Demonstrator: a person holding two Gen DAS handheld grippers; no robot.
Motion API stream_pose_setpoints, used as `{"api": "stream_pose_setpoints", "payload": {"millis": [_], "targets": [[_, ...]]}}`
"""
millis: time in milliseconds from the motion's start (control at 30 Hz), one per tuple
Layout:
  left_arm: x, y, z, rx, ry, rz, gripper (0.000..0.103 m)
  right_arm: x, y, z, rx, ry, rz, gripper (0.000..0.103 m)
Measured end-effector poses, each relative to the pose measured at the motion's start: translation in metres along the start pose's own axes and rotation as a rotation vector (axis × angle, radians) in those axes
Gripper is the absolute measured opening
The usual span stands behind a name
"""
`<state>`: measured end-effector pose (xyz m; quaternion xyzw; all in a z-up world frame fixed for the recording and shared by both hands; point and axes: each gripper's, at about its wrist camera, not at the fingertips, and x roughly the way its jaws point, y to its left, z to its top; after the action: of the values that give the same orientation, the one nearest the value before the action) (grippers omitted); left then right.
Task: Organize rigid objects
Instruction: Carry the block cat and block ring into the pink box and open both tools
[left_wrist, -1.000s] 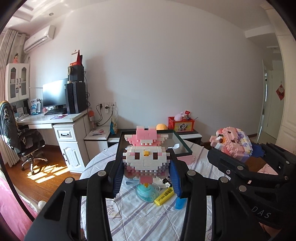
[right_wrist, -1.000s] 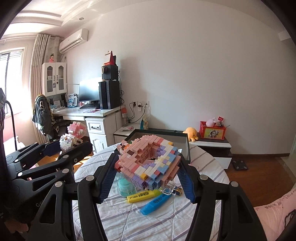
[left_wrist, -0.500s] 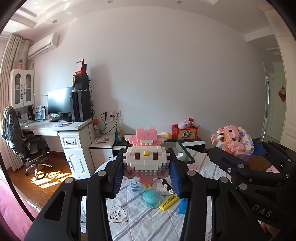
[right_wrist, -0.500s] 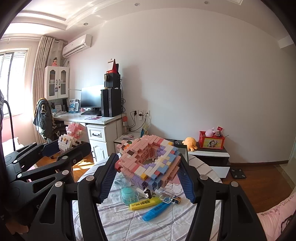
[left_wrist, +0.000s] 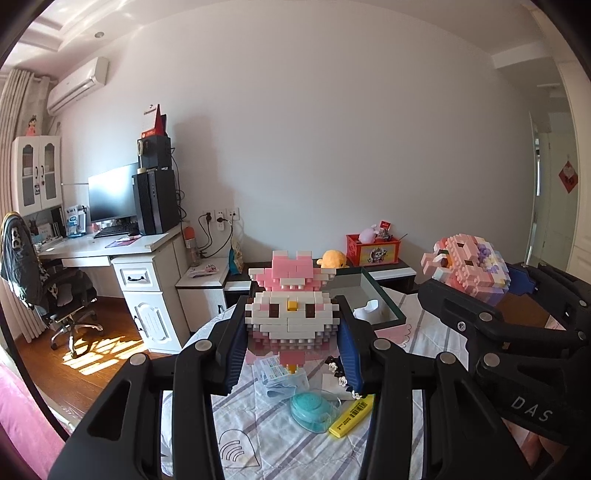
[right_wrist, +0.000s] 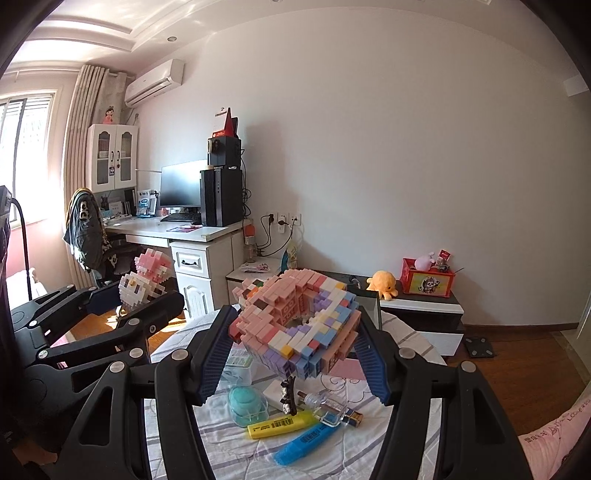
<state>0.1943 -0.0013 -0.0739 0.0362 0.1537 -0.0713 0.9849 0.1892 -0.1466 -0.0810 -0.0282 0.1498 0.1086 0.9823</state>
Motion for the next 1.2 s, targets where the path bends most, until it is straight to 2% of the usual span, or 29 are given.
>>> {"api": "stream_pose_setpoints", "payload": {"millis": [200, 267, 367, 433, 500, 633, 800, 967, 1100, 1200], "targets": [[0.083, 0.0, 0.02, 0.059, 0.078, -0.026, 0.044, 0.065, -0.021, 0.017, -0.016, 0.051, -0.011, 0.064], [0.116, -0.001, 0.023, 0.075, 0.122, -0.026, 0.044, 0.092, -0.029, 0.021, -0.017, 0.078, -0.014, 0.064], [0.167, 0.004, 0.025, 0.076, 0.202, -0.064, 0.044, 0.136, -0.041, 0.023, -0.004, 0.137, 0.001, 0.064], [0.203, 0.009, 0.02, 0.062, 0.271, -0.081, 0.044, 0.165, -0.047, 0.02, 0.011, 0.17, 0.013, 0.064], [0.233, 0.014, 0.014, 0.062, 0.327, -0.067, 0.044, 0.198, -0.052, 0.014, 0.031, 0.236, 0.039, 0.064], [0.275, 0.026, -0.003, 0.052, 0.424, -0.059, 0.044, 0.249, -0.053, -0.004, 0.053, 0.344, 0.096, 0.064], [0.311, 0.039, -0.021, 0.032, 0.494, -0.041, 0.044, 0.292, -0.052, -0.023, 0.064, 0.433, 0.114, 0.064], [0.327, 0.049, -0.032, 0.022, 0.519, -0.022, 0.045, 0.315, -0.048, -0.028, 0.04, 0.505, 0.098, 0.064], [0.327, 0.049, -0.035, 0.045, 0.517, 0.017, 0.052, 0.323, -0.049, -0.033, 0.044, 0.545, 0.095, 0.064], [0.324, 0.053, -0.034, 0.017, 0.532, -0.022, 0.059, 0.323, -0.052, -0.034, 0.066, 0.55, 0.076, 0.065]]}}
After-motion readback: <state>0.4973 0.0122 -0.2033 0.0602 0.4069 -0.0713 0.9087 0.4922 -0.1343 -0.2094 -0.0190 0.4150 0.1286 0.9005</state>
